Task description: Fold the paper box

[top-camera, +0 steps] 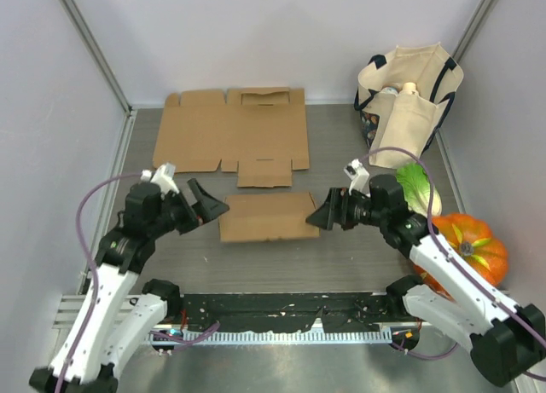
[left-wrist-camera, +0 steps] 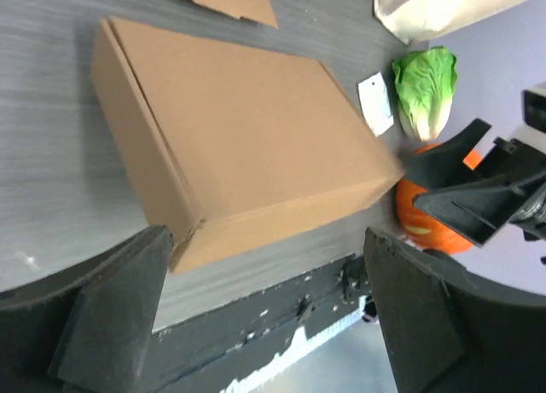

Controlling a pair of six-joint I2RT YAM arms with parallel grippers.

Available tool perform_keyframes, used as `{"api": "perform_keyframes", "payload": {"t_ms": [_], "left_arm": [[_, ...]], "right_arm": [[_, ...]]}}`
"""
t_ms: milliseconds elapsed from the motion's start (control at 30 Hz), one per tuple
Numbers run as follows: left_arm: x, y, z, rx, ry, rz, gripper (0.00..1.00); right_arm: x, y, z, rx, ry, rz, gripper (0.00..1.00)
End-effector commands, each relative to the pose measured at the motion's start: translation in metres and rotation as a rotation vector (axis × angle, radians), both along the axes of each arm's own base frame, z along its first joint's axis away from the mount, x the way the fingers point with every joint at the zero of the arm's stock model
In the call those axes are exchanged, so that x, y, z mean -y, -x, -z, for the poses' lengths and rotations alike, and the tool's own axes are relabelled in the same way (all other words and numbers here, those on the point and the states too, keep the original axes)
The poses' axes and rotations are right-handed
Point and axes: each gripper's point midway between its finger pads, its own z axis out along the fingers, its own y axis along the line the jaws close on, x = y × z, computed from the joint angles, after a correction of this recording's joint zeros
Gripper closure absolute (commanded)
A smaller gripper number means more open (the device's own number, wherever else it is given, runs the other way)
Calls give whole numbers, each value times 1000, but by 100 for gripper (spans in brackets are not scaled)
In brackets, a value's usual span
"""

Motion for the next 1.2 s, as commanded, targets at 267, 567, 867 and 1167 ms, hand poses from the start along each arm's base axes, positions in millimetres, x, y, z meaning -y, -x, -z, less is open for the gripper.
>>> {"api": "perform_keyframes", "payload": {"t_ms": [267, 567, 867, 1167], "left_arm": [[4, 20, -33, 2, -30, 99, 25], [1, 13, -35, 34, -58, 91, 28], [-11, 27, -52, 86, -72, 49, 28], [-55, 33, -84, 207, -184, -155, 29]], "right_arm": [[-7, 1, 67, -364, 94, 48, 12], [-64, 16, 96, -283, 33, 386, 31], [-196, -30, 100, -131, 99, 278, 34], [-340, -30, 81, -106, -65, 110, 36]]}}
